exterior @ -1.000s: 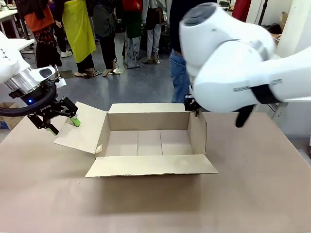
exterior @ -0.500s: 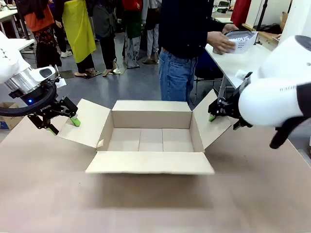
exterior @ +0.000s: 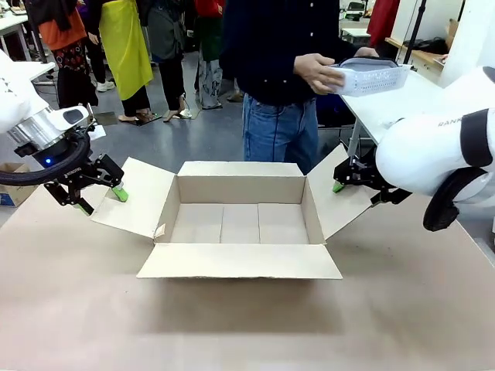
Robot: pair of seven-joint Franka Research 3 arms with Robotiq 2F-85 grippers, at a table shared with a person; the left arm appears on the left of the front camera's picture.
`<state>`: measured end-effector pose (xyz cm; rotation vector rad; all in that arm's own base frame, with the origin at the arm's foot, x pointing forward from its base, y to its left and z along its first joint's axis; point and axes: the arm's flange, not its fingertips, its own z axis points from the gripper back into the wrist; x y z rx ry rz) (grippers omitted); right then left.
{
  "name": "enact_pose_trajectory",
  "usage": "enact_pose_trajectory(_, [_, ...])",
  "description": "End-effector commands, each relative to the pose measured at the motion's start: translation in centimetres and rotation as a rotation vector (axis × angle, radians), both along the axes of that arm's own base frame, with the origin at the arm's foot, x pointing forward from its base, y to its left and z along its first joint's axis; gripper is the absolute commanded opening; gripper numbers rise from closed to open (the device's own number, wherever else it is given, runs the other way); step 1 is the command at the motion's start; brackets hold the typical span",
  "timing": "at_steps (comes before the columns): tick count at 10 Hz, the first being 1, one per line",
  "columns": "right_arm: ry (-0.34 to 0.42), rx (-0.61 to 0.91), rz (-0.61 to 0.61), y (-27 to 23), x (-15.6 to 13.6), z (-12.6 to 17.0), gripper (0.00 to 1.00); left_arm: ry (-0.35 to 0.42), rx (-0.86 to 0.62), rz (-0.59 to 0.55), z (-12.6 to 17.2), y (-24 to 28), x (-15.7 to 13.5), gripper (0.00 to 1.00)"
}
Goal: Pack the gift set into the box.
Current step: Place both hands on the side flaps of the Package Box and spread them outward, then lift both hands away from the flaps of the Package Box.
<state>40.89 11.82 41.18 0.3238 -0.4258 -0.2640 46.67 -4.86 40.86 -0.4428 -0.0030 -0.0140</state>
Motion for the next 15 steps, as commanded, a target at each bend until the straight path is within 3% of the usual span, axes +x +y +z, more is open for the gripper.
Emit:
enact_pose_trajectory(1, [0.014, -0.020, -0.021, 0.3, -0.3, 0.7, 1.00, -0.001, 0.013, 0.010, 0.2, 0.0, -0.2, 1.00])
enact_pose_trajectory(3, [-0.001, -0.007, 0.000, 0.1, -0.1, 0.1, 1.00, -0.001, 0.013, 0.010, 0.2, 0.0, -0.2, 1.00])
enact_pose_trajectory(5, [0.006, 0.130, 0.131, -2.8, 1.4, -1.3, 1.00, -0.001, 0.013, 0.010, 0.2, 0.0, -0.2, 1.00])
enact_pose_trajectory(6, [0.016, 0.163, 0.104, -4.0, 1.7, -1.8, 1.00, -0.001, 0.013, 0.010, 0.2, 0.0, -0.2, 1.00])
enact_pose_trajectory(7, [0.051, 0.052, 0.001, -2.9, 2.2, -1.8, 1.00, -0.001, 0.013, 0.010, 0.2, 0.0, -0.2, 1.00])
enact_pose_trajectory(8, [0.003, 0.081, 0.060, -1.8, 0.5, -0.6, 1.00, -0.001, 0.013, 0.010, 0.2, 0.0, -0.2, 1.00])
enact_pose_trajectory(15, [0.003, 0.081, 0.060, -1.8, 0.5, -0.6, 1.00, -0.001, 0.013, 0.010, 0.2, 0.0, -0.2, 1.00])
